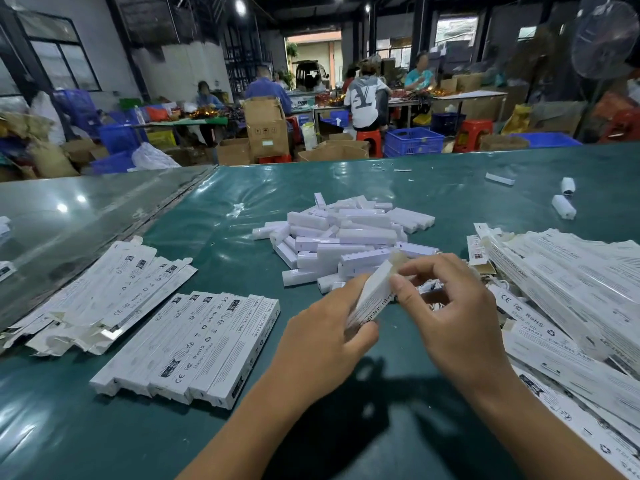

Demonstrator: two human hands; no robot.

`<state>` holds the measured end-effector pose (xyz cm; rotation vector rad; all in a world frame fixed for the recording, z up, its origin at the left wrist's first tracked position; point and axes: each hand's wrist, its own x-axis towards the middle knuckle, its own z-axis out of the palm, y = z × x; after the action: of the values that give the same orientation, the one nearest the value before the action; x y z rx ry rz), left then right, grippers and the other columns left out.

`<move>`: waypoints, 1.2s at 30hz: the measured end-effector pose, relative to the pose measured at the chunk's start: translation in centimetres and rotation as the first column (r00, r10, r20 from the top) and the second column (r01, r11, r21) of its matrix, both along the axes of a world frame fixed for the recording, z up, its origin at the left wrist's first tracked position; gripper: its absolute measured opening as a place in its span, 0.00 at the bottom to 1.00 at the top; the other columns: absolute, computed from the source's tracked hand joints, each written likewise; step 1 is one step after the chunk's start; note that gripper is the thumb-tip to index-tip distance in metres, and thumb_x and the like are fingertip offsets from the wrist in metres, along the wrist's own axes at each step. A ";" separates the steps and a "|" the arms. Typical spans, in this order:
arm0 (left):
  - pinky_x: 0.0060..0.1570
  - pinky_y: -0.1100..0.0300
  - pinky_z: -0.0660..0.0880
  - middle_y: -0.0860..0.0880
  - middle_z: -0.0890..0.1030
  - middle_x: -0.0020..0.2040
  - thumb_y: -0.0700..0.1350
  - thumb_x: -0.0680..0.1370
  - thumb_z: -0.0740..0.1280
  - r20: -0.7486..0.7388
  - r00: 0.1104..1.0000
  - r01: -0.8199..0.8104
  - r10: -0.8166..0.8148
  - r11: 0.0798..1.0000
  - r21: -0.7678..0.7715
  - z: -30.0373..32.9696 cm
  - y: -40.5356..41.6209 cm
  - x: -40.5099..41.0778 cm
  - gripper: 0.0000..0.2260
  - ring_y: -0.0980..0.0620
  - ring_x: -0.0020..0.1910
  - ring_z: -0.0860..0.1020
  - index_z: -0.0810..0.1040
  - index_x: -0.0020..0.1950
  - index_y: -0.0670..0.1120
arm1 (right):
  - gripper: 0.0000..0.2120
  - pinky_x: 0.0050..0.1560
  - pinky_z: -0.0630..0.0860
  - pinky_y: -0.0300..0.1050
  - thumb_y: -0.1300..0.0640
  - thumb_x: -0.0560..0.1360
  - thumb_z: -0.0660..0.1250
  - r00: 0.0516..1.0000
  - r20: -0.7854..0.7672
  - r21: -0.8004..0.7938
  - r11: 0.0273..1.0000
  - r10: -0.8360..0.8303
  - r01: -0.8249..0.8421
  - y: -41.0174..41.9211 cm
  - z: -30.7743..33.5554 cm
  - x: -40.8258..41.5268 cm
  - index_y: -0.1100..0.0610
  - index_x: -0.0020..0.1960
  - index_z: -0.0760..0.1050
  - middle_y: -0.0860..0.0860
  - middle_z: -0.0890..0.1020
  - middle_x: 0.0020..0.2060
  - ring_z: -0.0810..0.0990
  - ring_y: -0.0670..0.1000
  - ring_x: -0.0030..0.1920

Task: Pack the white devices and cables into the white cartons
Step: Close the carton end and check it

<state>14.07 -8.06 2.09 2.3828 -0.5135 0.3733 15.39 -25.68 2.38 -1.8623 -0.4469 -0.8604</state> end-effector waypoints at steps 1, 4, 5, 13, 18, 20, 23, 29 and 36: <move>0.46 0.53 0.75 0.60 0.77 0.45 0.53 0.75 0.60 -0.024 1.000 0.011 -0.011 1.000 -0.011 -0.1 0.1 0.1 0.25 0.57 0.42 0.75 0.63 0.71 0.71 | 0.02 0.44 0.72 0.25 0.55 0.78 0.72 1.000 0.004 -0.011 1.000 0.013 -0.013 -0.1 0.1 0.0 0.49 0.48 0.80 0.43 0.81 0.45 0.79 0.41 0.49; 0.36 0.55 0.67 0.62 0.75 0.37 0.54 0.76 0.59 -0.085 0.996 0.034 -0.039 0.997 -0.064 -0.5 0.3 0.2 0.20 0.57 0.35 0.73 0.66 0.67 0.67 | 0.04 0.44 0.74 0.28 0.56 0.78 0.68 0.995 -0.016 0.004 0.995 0.097 -0.097 -0.4 0.4 0.0 0.49 0.50 0.81 0.41 0.83 0.45 0.82 0.43 0.47; 0.34 0.56 0.65 0.62 0.75 0.36 0.56 0.76 0.61 -0.086 0.996 0.027 -0.035 0.996 -0.088 -0.7 0.3 0.3 0.16 0.57 0.33 0.72 0.67 0.64 0.64 | 0.04 0.44 0.76 0.31 0.56 0.78 0.68 0.992 -0.037 0.027 0.992 0.123 -0.122 -0.6 0.4 0.1 0.49 0.50 0.81 0.40 0.83 0.45 0.83 0.45 0.46; 0.34 0.56 0.67 0.59 0.75 0.35 0.66 0.76 0.62 0.024 0.999 -0.034 0.037 0.994 -0.109 -0.6 0.7 0.8 0.14 0.55 0.33 0.73 0.67 0.49 0.57 | 0.07 0.42 0.72 0.28 0.59 0.77 0.67 0.989 -0.008 -0.089 0.985 0.146 -0.146 -1.0 0.5 0.0 0.50 0.52 0.82 0.40 0.83 0.46 0.82 0.42 0.44; 0.34 0.58 0.63 0.60 0.72 0.34 0.61 0.78 0.66 0.063 0.997 -0.051 0.053 0.998 -0.035 -0.7 0.6 0.5 0.12 0.57 0.32 0.70 0.68 0.49 0.56 | 0.08 0.44 0.79 0.50 0.50 0.79 0.69 0.962 -0.184 0.097 0.978 0.203 -0.187 -0.7 0.0 0.5 0.49 0.49 0.86 0.43 0.84 0.46 0.82 0.49 0.49; 0.35 0.58 0.64 0.61 0.72 0.36 0.60 0.79 0.66 0.074 0.996 -0.055 0.056 0.998 -0.006 -0.6 0.4 0.4 0.11 0.56 0.34 0.70 0.68 0.50 0.56 | 0.08 0.41 0.76 0.48 0.46 0.75 0.72 0.952 -0.216 0.159 0.970 0.215 -0.183 -0.6 -0.1 0.6 0.48 0.44 0.86 0.46 0.84 0.43 0.81 0.49 0.43; 0.36 0.58 0.65 0.61 0.72 0.37 0.60 0.79 0.66 0.084 0.996 -0.037 0.035 0.999 0.016 -0.7 0.2 0.3 0.10 0.56 0.36 0.70 0.68 0.51 0.57 | 0.08 0.40 0.75 0.40 0.46 0.70 0.75 0.933 -0.255 0.295 0.939 0.255 -0.177 -0.4 -0.1 0.7 0.49 0.44 0.84 0.49 0.83 0.39 0.78 0.46 0.37; 0.35 0.56 0.66 0.58 0.74 0.36 0.63 0.77 0.64 0.071 0.997 -0.017 0.025 0.995 -0.098 -0.8 0.3 0.5 0.12 0.56 0.33 0.72 0.70 0.51 0.57 | 0.04 0.43 0.73 0.32 0.48 0.73 0.72 0.962 -0.177 0.185 0.967 0.207 -0.174 -0.5 -0.1 0.5 0.45 0.46 0.85 0.46 0.81 0.45 0.80 0.45 0.44; 0.36 0.59 0.66 0.62 0.74 0.38 0.62 0.78 0.64 0.113 0.994 0.003 0.003 0.999 -0.053 -0.8 -0.1 0.1 0.12 0.57 0.36 0.71 0.71 0.54 0.57 | 0.12 0.48 0.78 0.35 0.48 0.68 0.75 0.926 -0.226 0.491 0.856 0.302 -0.159 0.5 -1.0 0.6 0.48 0.51 0.81 0.45 0.84 0.47 0.82 0.43 0.49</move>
<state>14.13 -8.18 1.34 2.3201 -0.5487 0.5176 15.96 -25.18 1.39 -1.4186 -0.2420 -0.4574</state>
